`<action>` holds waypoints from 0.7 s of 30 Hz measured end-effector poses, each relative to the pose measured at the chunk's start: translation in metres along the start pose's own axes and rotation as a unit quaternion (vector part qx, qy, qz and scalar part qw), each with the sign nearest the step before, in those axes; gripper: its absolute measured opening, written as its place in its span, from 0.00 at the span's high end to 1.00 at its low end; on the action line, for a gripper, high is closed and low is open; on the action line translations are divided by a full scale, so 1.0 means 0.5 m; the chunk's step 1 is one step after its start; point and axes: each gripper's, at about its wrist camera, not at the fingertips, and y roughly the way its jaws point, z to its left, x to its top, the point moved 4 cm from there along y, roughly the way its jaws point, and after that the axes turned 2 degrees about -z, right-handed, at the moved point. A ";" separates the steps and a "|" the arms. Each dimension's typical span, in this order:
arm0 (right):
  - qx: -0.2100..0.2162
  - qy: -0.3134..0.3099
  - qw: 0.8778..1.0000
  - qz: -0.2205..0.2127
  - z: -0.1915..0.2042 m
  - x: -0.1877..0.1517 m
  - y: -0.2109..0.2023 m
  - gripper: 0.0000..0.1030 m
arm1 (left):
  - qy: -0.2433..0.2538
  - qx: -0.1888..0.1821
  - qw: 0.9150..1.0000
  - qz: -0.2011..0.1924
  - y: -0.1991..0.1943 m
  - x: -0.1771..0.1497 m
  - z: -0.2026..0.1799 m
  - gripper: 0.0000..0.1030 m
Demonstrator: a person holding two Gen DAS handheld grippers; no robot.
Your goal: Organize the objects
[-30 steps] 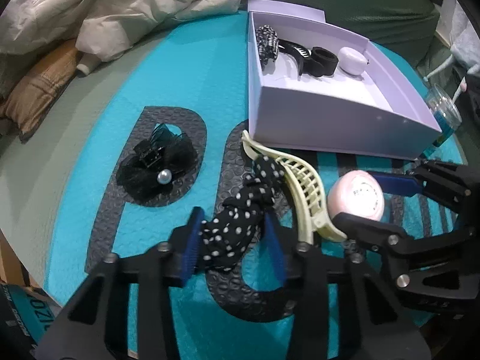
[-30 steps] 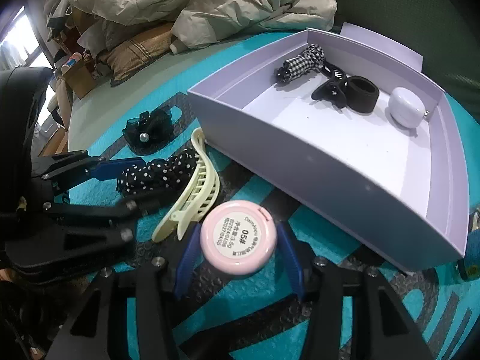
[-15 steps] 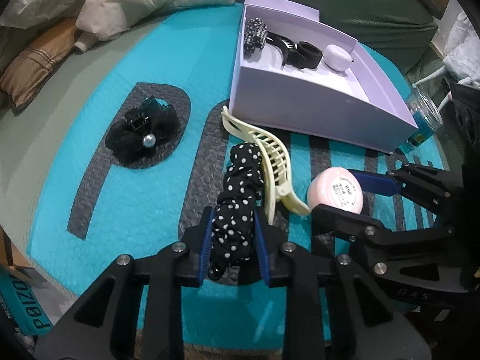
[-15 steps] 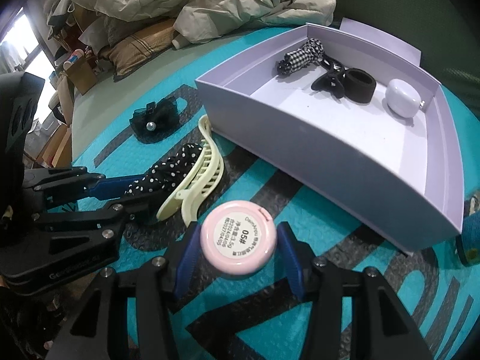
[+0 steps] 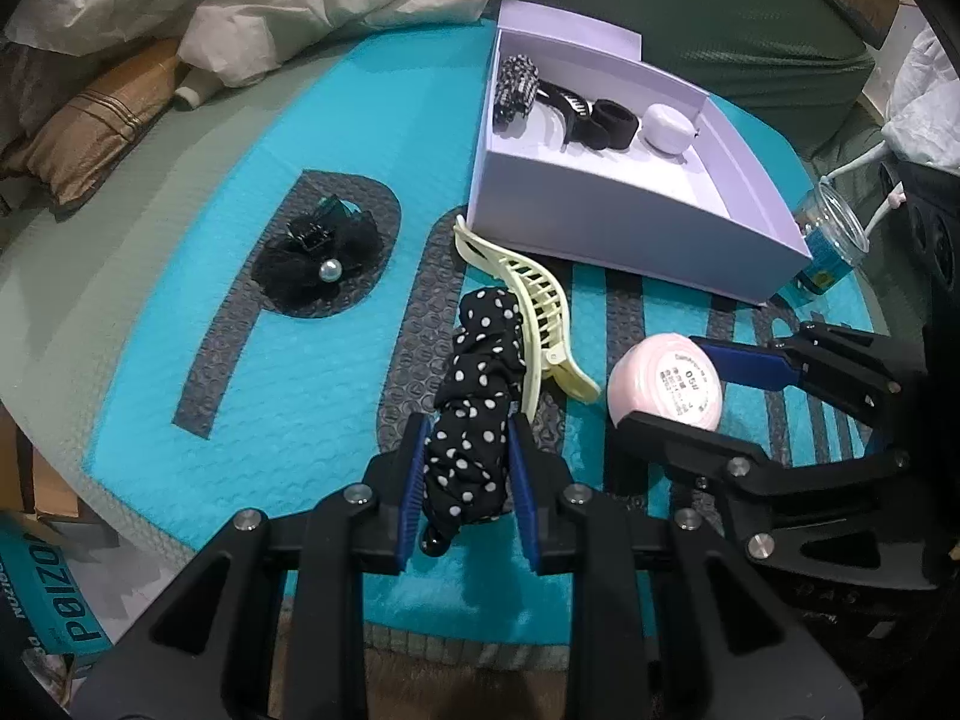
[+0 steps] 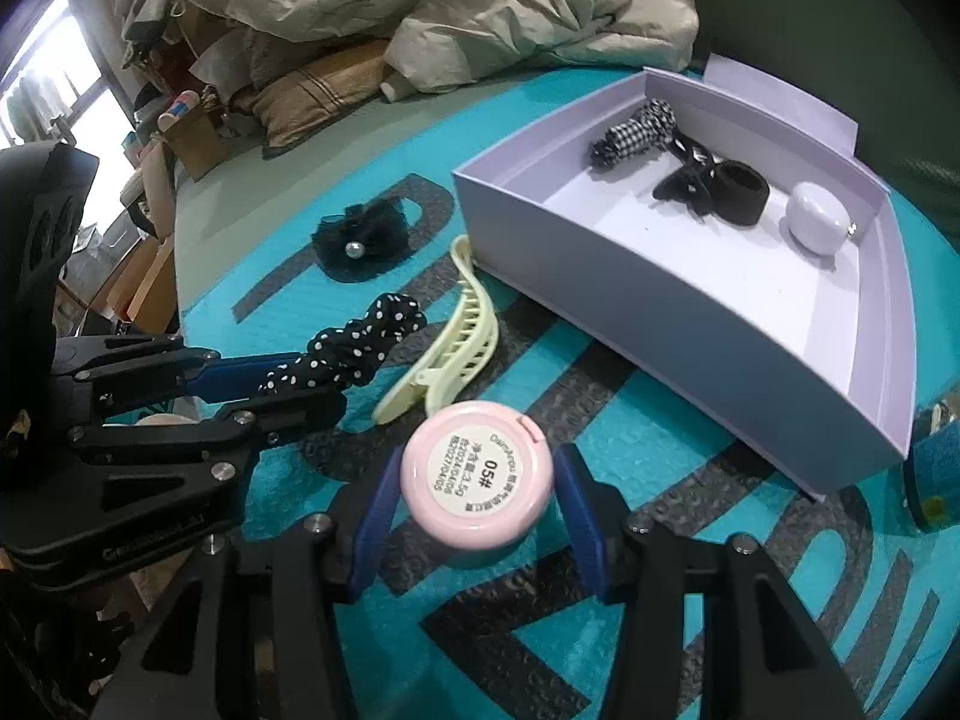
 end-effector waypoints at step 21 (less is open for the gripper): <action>0.011 -0.057 0.997 -0.042 0.075 0.074 -0.078 0.49 | -0.004 0.031 0.999 -0.023 -0.088 0.038 0.038 0.76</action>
